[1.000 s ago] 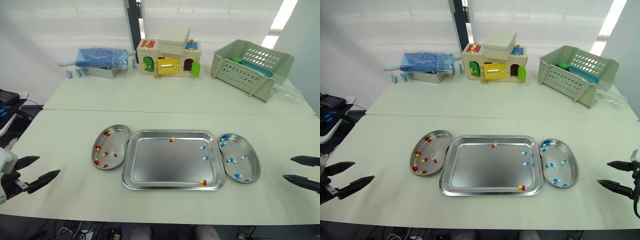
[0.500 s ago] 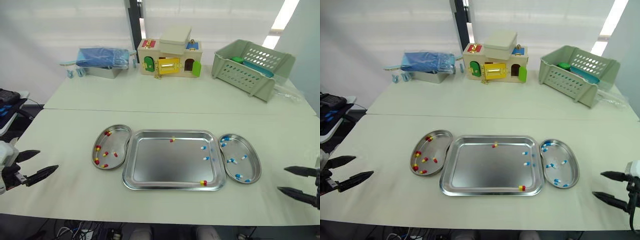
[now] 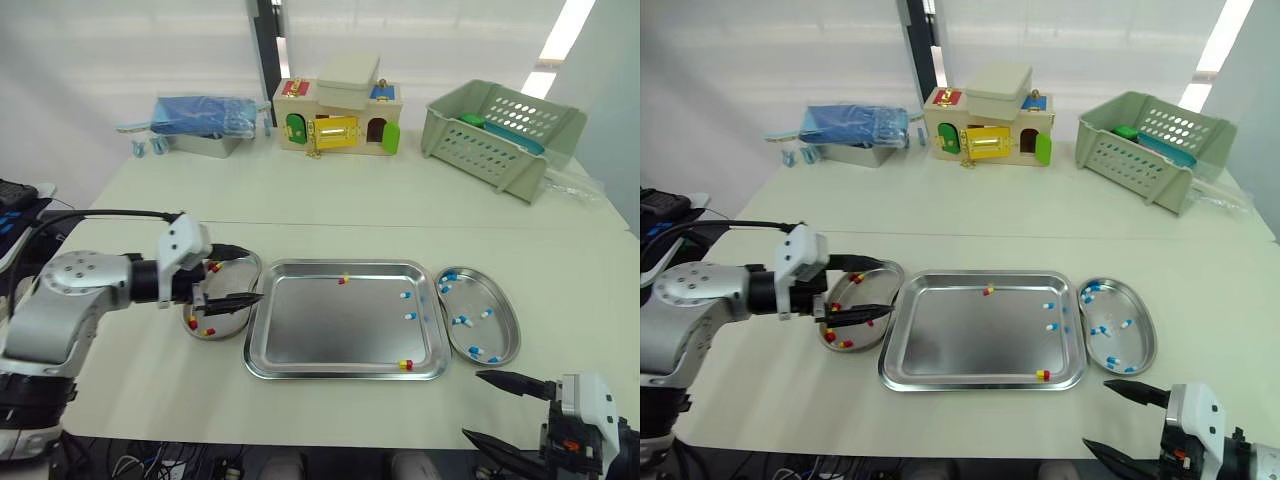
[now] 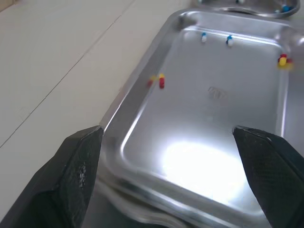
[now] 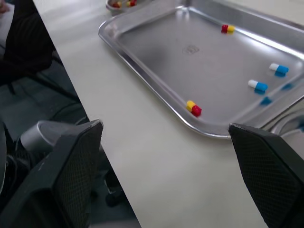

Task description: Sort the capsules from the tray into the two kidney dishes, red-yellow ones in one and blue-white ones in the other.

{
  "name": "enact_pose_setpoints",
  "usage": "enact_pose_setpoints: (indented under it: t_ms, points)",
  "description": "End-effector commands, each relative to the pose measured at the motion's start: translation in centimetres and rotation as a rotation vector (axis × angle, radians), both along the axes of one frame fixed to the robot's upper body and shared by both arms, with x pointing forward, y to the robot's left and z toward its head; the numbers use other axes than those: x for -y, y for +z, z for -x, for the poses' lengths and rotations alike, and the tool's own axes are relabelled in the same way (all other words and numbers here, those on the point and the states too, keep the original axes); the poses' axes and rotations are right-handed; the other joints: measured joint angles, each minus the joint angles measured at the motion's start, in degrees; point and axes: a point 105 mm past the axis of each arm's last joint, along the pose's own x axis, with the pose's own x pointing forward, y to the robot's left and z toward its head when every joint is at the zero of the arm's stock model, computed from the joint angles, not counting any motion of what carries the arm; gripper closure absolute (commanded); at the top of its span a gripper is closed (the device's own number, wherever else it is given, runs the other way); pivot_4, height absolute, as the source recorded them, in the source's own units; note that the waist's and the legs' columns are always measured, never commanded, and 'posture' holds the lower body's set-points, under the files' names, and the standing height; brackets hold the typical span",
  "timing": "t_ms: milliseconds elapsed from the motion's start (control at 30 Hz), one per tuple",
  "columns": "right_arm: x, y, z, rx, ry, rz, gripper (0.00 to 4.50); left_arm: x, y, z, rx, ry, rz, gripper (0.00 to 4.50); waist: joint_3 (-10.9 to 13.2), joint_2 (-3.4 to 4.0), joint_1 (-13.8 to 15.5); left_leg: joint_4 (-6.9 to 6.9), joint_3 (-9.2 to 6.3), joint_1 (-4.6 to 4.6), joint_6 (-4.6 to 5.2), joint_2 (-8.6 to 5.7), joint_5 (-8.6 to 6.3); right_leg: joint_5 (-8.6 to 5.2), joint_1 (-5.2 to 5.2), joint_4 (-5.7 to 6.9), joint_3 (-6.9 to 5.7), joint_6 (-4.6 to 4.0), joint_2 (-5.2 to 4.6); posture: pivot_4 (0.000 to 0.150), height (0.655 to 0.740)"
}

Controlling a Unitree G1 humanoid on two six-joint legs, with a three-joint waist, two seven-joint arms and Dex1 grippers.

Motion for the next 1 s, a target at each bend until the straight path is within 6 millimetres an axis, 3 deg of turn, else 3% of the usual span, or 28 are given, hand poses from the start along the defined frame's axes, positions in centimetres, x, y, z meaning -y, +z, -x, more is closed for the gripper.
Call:
enact_pose_setpoints:
  t_ms: [33, 367, 600, 700, 867, 1000]
  points:
    - [-1.1, -0.1, 0.5, 0.057, -0.012, 0.003, 0.05, 1.5, -0.9, -0.5, -0.045, -0.047, -0.027, 0.00, 0.00, 0.01, -0.11, -0.01, 0.01, 0.00, 0.00, 0.00, 0.00, 0.00, -0.01, -0.01, 0.01, 0.00, 0.01, 0.150, 0.7400]
    - [-2.9, -2.0, 0.1, 0.177, -0.208, -0.068, 0.05, 7.4, -4.6, -4.5, -0.056, -0.130, -0.099, 0.00, -0.01, -0.01, 0.21, 0.04, -0.04, -0.03, 0.00, -0.02, 0.01, 0.00, -0.03, 0.00, 0.00, 0.00, 0.02, 0.150, 0.7400]
    - [-3.9, -0.8, -0.8, 0.218, -0.236, -0.073, 0.05, 9.8, -5.0, -6.4, -0.033, -0.104, -0.099, 0.00, -0.01, 0.00, -0.11, 0.03, -0.10, -0.03, -0.01, -0.04, 0.01, 0.00, -0.04, 0.02, -0.02, 0.00, 0.03, 0.150, 0.7400]
    - [-4.1, -0.5, -1.0, 0.220, -0.243, -0.070, 0.00, 10.2, -5.5, -6.6, -0.030, -0.094, -0.106, 0.59, -0.01, -0.01, 0.10, 0.04, -0.10, -0.04, -0.01, -0.04, 0.01, 0.00, -0.03, 0.01, -0.01, 0.00, 0.02, 0.150, 0.7400]
    - [-4.7, 0.2, -1.4, 0.223, -0.244, -0.074, 0.00, 10.5, -5.7, -6.8, -0.018, -0.104, -0.123, 2.21, -0.01, -0.01, 0.10, 0.06, -0.11, -0.04, -0.01, -0.04, 0.01, 0.00, -0.02, 0.02, -0.03, 0.00, 0.02, 0.150, 0.7400]
    - [-4.9, 0.5, -1.6, 0.220, -0.247, -0.076, 0.00, 10.5, -5.9, -6.8, -0.023, -0.111, -0.140, 2.21, -0.01, -0.01, 0.18, 0.06, -0.12, -0.05, -0.01, -0.05, 0.01, 0.00, -0.02, 0.02, -0.03, 0.00, 0.02, 0.150, 0.7400]
